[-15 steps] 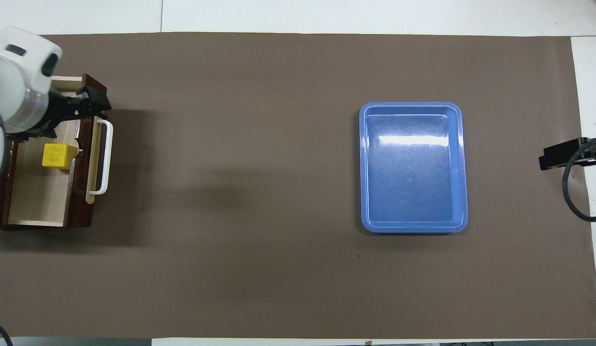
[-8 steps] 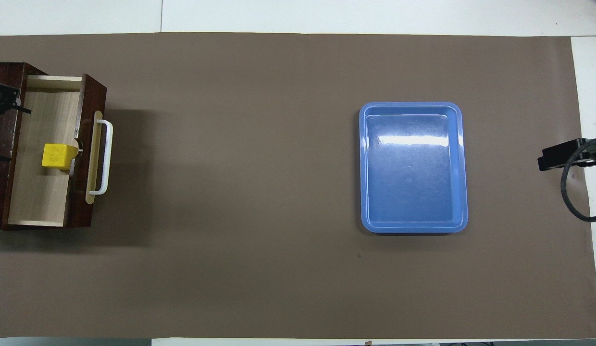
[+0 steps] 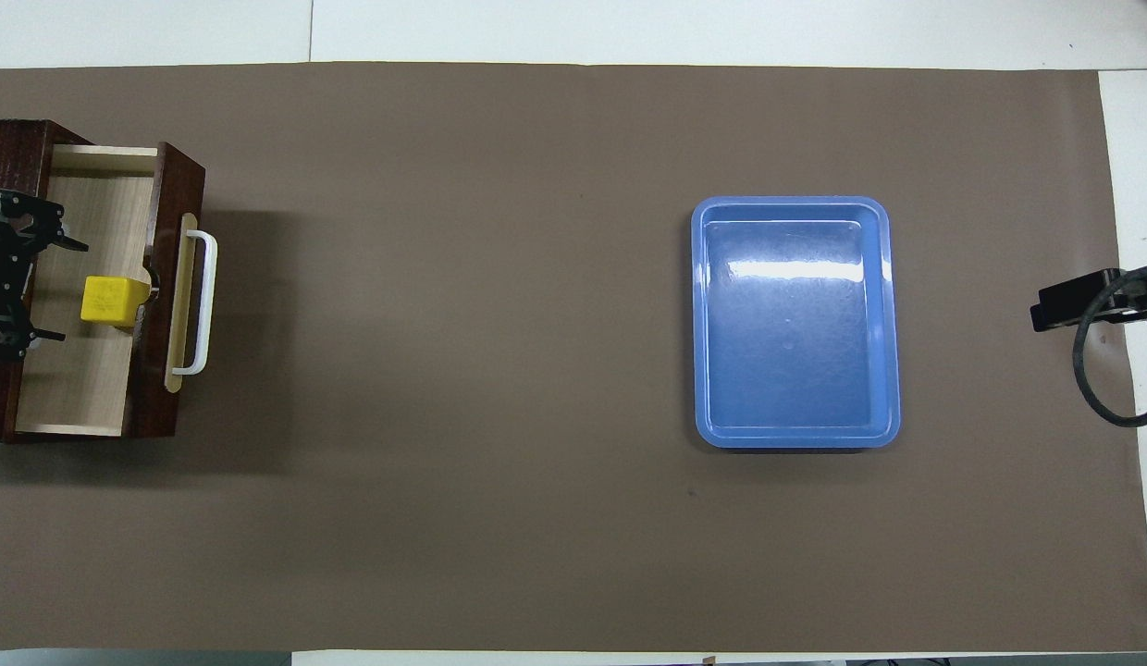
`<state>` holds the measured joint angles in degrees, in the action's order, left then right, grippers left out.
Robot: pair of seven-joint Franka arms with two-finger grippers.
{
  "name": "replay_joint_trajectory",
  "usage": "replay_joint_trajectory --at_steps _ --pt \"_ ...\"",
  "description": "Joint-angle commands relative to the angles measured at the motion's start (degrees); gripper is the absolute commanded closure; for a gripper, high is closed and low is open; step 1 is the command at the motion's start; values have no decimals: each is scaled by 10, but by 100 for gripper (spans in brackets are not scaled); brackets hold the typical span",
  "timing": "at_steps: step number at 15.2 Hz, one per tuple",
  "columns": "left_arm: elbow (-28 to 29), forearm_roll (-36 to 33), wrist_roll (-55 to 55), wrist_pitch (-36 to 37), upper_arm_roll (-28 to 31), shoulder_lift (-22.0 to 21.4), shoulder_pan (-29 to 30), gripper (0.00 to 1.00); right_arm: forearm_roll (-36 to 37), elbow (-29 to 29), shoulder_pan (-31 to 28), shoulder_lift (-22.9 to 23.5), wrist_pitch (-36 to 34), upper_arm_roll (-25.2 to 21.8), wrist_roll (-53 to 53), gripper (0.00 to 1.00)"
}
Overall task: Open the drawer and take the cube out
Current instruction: 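Lower the left gripper into the drawer and grasp the yellow cube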
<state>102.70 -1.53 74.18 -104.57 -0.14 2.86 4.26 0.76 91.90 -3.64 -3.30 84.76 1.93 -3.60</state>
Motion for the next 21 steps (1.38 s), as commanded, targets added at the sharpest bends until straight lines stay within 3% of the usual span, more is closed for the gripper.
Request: replay_joint_trajectory --at_steps 1,14,21 --pt "34 8 24 -24 1 -15 7 0 -15 16 -11 -13 6 5 -17 0" --pt "60 1 33 -117 2 20 15 0 -15 20 -10 -14 7 5 -17 0" --pt "77 1 36 -124 2 22 19 2 -15 32 -10 -21 18 5 -17 0"
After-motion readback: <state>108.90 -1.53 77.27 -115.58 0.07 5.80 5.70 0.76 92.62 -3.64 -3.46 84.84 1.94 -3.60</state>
